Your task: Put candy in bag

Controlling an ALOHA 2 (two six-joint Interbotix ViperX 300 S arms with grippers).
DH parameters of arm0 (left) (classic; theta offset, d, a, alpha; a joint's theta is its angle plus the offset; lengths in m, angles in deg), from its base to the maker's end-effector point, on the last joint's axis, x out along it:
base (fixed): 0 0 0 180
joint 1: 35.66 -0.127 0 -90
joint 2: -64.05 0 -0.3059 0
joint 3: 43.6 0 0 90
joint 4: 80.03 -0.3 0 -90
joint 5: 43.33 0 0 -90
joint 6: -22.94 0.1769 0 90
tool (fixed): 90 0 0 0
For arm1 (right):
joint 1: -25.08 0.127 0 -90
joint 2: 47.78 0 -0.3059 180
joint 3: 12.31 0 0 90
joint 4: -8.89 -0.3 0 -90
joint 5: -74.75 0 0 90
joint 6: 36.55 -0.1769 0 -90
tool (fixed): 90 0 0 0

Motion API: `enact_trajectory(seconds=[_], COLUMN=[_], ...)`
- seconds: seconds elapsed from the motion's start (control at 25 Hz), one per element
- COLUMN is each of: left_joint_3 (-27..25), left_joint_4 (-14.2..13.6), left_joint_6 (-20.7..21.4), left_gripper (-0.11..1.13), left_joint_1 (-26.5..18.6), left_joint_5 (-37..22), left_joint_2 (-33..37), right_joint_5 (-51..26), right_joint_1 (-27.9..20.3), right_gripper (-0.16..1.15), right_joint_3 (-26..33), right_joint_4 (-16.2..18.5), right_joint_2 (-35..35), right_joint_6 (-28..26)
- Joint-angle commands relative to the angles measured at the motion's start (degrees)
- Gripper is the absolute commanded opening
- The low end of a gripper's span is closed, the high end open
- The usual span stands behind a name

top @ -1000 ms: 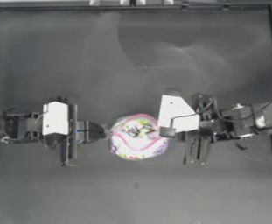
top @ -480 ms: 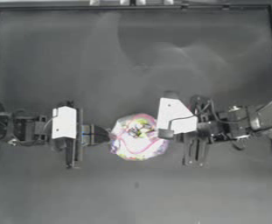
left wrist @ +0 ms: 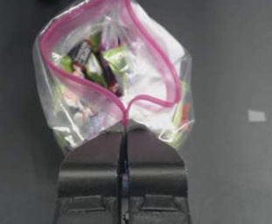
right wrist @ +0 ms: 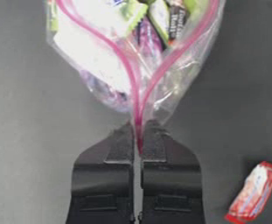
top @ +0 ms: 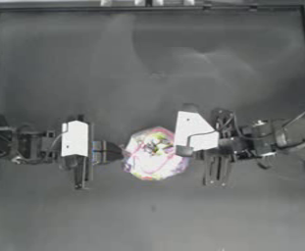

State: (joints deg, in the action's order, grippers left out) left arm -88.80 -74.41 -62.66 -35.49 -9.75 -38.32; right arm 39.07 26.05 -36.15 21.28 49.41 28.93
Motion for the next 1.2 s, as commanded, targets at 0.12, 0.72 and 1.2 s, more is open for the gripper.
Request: enact_trajectory(seconds=[0.12, 0.72, 1.2], left_joint_3=[1.1, 1.1, 1.1], left_joint_4=[-0.1, 0.0, -0.1], left_joint_6=[0.1, 0.0, 0.0], left_gripper=[0.06, 0.06, 0.06], left_joint_1=[0.0, 0.0, 0.0], left_joint_5=[0.4, 0.4, 0.4], left_joint_2=[0.8, 0.8, 0.9], right_joint_5=[0.4, 1.0, -2.8], right_joint_1=[-0.2, -0.4, -3.0], right_gripper=[0.06, 0.87, 1.02], right_joint_3=[0.4, 1.4, 0.9], right_joint_4=[1.0, 1.6, 1.4], right_joint_2=[-1.0, -1.3, -4.0], right_joint_6=[-0.1, -0.2, -0.1])
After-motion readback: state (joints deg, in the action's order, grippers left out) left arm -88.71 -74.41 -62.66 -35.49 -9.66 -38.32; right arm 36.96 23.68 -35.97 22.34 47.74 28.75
